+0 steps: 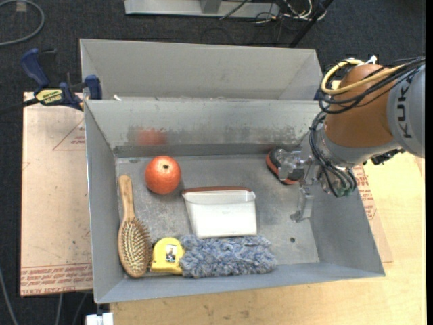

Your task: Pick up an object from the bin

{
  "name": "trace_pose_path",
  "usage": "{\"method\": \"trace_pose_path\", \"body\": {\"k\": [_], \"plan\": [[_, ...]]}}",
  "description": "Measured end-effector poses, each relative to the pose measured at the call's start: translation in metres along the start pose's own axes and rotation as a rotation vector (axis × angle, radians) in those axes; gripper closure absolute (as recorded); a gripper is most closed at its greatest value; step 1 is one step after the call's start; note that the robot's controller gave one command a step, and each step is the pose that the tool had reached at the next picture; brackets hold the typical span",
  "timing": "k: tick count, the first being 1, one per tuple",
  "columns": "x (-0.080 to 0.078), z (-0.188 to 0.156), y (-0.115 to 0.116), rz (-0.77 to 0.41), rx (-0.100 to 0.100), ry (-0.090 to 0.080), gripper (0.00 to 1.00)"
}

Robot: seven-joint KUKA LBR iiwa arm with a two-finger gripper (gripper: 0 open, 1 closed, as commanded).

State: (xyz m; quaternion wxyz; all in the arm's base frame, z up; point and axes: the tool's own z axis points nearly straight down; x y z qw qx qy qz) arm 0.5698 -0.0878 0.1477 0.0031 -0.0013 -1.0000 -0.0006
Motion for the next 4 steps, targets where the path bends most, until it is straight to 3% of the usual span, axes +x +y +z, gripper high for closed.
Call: {"method": "trace_pose_path", "body": {"k": [1, 2, 3, 4], "plan": [[-0.002, -0.005, 0.0, -0.002, 0.001, -0.008, 0.0], [0.0, 0.034, 0.061, -0.051, 0.001, -0.007, 0.0], [-0.036, 0.036, 0.041, -0.124, -0.003, -0.007, 0.0], [-0.007, 0.039, 0.07, -0.193, 0.003, -0.008, 0.0]]}}
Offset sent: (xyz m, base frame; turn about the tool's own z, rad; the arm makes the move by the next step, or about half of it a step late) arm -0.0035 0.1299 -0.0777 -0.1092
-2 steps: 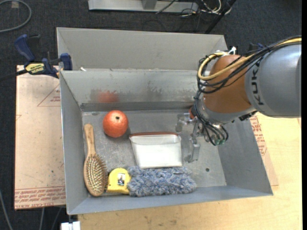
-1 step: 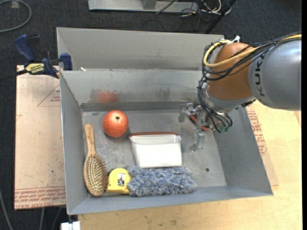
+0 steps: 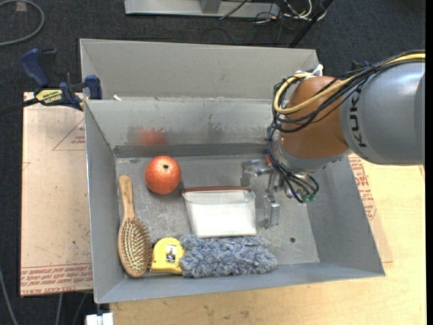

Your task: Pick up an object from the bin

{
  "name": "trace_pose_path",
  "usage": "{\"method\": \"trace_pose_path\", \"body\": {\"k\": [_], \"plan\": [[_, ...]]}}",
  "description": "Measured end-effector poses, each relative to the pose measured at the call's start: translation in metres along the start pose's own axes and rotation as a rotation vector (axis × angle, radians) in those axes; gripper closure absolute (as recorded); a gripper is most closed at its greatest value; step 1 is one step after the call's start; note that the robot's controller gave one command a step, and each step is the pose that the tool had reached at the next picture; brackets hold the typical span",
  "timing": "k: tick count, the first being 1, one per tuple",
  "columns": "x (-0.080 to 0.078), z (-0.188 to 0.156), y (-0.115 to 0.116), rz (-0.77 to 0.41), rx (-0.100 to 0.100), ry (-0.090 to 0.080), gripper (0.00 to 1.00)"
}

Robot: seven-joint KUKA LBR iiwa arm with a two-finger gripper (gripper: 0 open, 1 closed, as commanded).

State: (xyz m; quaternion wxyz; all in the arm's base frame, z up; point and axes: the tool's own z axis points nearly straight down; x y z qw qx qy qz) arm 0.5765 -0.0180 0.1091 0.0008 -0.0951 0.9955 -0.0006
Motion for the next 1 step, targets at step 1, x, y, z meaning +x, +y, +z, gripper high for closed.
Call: {"method": "trace_pose_path", "body": {"k": [1], "plan": [[-0.0631, 0.0253, 0.0132, -0.106, -0.007, 0.016, 0.0]]}}
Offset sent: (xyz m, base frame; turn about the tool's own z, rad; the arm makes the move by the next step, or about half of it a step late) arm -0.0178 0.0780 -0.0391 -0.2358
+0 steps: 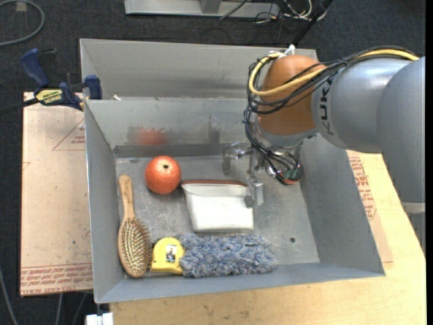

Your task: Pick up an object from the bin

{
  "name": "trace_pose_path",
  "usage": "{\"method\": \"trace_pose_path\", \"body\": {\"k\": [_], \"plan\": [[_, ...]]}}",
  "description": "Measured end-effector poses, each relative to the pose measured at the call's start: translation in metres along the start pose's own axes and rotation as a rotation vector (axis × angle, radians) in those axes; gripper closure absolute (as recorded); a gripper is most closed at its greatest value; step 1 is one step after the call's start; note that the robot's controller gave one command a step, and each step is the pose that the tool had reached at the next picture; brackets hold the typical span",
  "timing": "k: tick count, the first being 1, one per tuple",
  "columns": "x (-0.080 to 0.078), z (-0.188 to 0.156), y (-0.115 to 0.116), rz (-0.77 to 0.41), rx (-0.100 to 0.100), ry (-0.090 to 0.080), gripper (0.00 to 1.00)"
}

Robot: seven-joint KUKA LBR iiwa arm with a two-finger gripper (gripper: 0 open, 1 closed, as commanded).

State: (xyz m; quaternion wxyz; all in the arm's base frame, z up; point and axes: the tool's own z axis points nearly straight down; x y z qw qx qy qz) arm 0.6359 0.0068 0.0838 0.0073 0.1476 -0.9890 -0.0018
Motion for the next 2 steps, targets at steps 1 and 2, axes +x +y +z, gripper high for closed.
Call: {"method": "trace_pose_path", "body": {"k": [1, 2], "plan": [[0.054, 0.0099, 0.0729, -0.13, 0.011, -0.027, 1.0], [0.054, 0.01, 0.0728, -0.13, 0.011, -0.027, 1.0]]}}
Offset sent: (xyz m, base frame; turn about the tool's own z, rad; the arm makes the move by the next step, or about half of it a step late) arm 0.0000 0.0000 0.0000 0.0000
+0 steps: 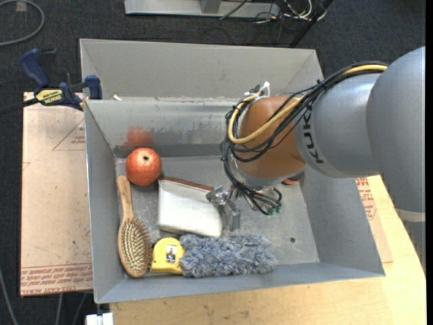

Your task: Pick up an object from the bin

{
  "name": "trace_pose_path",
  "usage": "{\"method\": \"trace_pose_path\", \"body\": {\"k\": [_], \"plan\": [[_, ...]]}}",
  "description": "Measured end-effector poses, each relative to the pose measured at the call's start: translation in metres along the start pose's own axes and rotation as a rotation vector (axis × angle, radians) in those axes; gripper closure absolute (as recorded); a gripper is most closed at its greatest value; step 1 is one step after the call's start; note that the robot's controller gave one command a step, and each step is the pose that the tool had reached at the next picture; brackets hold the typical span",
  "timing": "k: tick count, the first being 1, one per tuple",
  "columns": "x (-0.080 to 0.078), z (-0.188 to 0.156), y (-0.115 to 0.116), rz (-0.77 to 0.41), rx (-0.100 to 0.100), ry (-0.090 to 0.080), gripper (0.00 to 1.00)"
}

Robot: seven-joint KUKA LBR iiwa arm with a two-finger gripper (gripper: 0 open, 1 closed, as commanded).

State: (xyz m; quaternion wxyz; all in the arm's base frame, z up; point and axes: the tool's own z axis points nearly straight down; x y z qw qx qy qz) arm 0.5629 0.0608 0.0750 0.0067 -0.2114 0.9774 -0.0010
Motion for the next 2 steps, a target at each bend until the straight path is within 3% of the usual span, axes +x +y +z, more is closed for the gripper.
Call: {"method": "trace_pose_path", "body": {"k": [2], "plan": [[0.003, -0.017, 0.001, 0.0, -0.003, 0.007, 1.0]]}}
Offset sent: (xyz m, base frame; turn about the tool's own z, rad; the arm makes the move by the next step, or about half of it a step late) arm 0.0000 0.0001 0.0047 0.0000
